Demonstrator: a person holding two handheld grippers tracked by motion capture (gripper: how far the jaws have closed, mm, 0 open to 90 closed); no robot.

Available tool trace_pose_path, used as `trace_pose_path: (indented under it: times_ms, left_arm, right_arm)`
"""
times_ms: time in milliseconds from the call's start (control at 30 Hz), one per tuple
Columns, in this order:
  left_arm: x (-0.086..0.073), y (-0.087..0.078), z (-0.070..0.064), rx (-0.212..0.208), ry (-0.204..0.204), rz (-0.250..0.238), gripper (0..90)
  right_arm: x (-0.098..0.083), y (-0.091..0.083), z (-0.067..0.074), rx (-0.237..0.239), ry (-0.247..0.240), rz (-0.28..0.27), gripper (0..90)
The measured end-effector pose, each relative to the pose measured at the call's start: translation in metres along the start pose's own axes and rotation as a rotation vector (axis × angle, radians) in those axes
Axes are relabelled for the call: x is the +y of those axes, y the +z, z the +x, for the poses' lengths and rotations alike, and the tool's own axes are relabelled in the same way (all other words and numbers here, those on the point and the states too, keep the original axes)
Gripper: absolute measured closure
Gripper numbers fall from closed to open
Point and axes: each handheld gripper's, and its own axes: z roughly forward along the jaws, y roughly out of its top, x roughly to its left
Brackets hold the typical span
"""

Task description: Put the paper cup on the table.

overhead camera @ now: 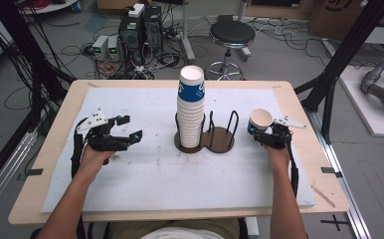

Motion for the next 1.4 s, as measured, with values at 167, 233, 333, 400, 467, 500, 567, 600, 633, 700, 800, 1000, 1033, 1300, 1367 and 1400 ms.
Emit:
trace_pose_path:
  times_ms: [167,233,333,400,467,500,567,600,633,700,800,1000,1033,1300,1367,1400]
  left_arm:
    - [-0.001,0.0,0.0,0.002,-0.004,-0.001,16.9]
    - [0.0,0.0,0.0,0.002,-0.004,0.0,16.9]
    - [0.0,0.0,0.0,0.002,-0.002,-0.001,16.8]
    - [0.0,-0.001,0.0,0.0,-0.006,-0.005,16.9]
    - [-0.001,-0.001,0.001,0.002,-0.008,-0.007,16.9]
    - [-0.001,-0.001,0.001,0.004,-0.008,-0.007,16.8]
    - [-0.001,-0.002,0.002,0.003,-0.007,-0.006,16.9]
    - [-0.001,-0.002,0.002,0.004,-0.011,-0.007,16.9]
    - [-0.001,-0.002,0.002,0.004,-0.011,-0.009,16.9]
    - [-0.001,-0.002,0.002,0.003,-0.01,-0.009,16.8]
    - [-0.001,-0.002,0.002,0.004,-0.01,-0.009,16.8]
    - [0.0,-0.003,0.003,0.009,-0.012,-0.018,16.9]
    - [0.0,-0.003,0.003,0.009,-0.012,-0.019,16.9]
    - [0.002,-0.004,0.002,0.005,-0.017,-0.04,16.9]
    - [0.004,-0.005,0.001,0.0,-0.024,-0.059,16.9]
    - [0.004,-0.006,0.001,-0.001,-0.027,-0.065,16.9]
  right_arm:
    - [0.0,-0.001,0.0,0.009,0.004,0.04,18.8]
    - [-0.001,-0.002,0.001,0.001,-0.013,0.066,18.8]
    - [-0.001,-0.004,0.002,0.008,-0.019,0.107,18.3]
    - [-0.002,-0.006,0.0,0.018,-0.012,0.117,18.3]
    - [-0.001,-0.01,0.0,0.018,-0.012,0.125,18.3]
    - [-0.001,-0.012,0.0,0.017,-0.015,0.124,18.3]
    - [-0.001,-0.017,0.001,0.021,-0.018,0.127,18.3]
    - [-0.002,-0.019,0.001,0.017,-0.02,0.139,18.3]
    - [-0.002,-0.022,0.001,0.016,-0.02,0.152,18.3]
    - [-0.003,-0.027,0.001,0.011,-0.028,0.166,18.3]
    - [-0.003,-0.04,0.002,0.019,-0.023,0.165,18.3]
    - [-0.008,-0.065,0.0,0.033,0.013,0.144,18.3]
    - [-0.007,-0.07,0.001,0.034,0.014,0.128,18.3]
    - [0.019,-0.097,0.012,0.104,-0.027,0.019,18.3]
    - [0.026,-0.1,0.018,0.127,-0.056,0.006,18.3]
    - [0.03,-0.102,0.022,0.14,-0.072,0.0,18.3]
